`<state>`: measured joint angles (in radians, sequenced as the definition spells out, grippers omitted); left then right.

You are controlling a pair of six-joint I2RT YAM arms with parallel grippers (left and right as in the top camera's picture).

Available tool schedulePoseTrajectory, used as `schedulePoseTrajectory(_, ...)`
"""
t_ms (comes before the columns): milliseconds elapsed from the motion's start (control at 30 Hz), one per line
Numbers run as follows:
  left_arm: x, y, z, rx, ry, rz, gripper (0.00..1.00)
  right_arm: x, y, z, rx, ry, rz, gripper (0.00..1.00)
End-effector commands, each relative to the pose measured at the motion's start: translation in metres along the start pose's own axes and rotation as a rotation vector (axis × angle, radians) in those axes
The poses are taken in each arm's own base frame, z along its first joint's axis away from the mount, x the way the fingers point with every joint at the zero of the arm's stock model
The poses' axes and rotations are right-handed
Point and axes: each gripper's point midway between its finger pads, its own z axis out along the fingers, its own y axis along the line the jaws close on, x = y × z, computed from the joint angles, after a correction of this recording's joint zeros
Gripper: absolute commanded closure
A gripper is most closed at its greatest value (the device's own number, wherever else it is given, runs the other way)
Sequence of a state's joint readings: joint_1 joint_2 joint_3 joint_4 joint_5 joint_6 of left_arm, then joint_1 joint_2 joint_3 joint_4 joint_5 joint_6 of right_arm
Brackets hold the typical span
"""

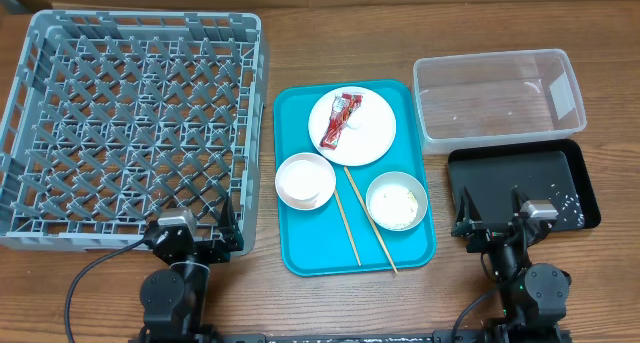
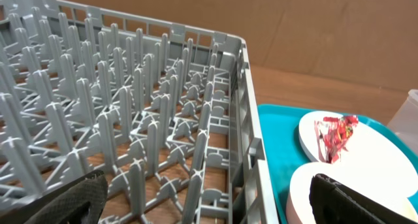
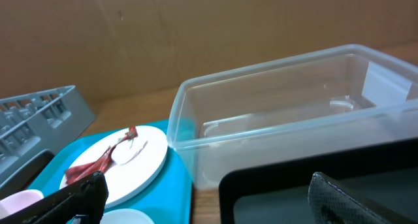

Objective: Sort waste into correct bins and load items into the dishwasher
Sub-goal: 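Reach the right gripper to the white plate and grasp the red wrapper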

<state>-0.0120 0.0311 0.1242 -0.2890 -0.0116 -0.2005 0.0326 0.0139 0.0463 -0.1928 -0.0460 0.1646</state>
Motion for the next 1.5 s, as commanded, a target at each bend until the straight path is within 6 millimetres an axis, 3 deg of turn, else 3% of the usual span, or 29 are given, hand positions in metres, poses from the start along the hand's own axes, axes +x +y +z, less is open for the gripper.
schedulePoseTrajectory(0, -0.027, -0.007, -0.009, 0.01, -0.009, 0.045, 0.0, -0.029, 0.009, -0.01, -0.015, -0.033, 0.025, 0.0)
schedulePoseTrajectory(167, -0.039, -0.01, -0.007, 0.0, 0.053, 0.045, 0.0, -0.041, 0.013, -0.017, -0.007, 0.028, 0.029, 0.0)
schedulePoseTrajectory(300, -0.042, -0.01, -0.002, -0.027, 0.202, 0.046, 0.0, -0.056, 0.02, -0.02, -0.007, 0.1, 0.035, 0.0)
schedulePoseTrajectory(600, -0.05, -0.016, 0.007, -0.058, 0.5, 0.041, 0.0, -0.077, 0.037, -0.007, -0.014, 0.369, 0.074, 0.0)
schedulePoseTrajectory(967, -0.06, -0.029, 0.012, -0.01, 0.547, 0.018, 0.0, -0.072, 0.049, 0.011, 0.02, 0.805, 0.158, 0.0)
schedulePoseTrajectory(1100, -0.059, -0.03, 0.012, -0.004, 0.552, 0.016, 0.0, -0.08, 0.065, 0.025, -0.059, 0.837, 0.197, 0.0)
schedulePoseTrajectory(1333, -0.057, -0.032, 0.011, 0.013, 0.561, 0.01, 0.0, -0.104, 0.088, 0.064, -0.2, 0.697, 0.165, 0.0)
schedulePoseTrajectory(1467, -0.058, -0.032, 0.011, 0.009, 0.56, 0.011, 0.0, -0.1, 0.104, 0.077, -0.229, 0.696, 0.126, 0.0)
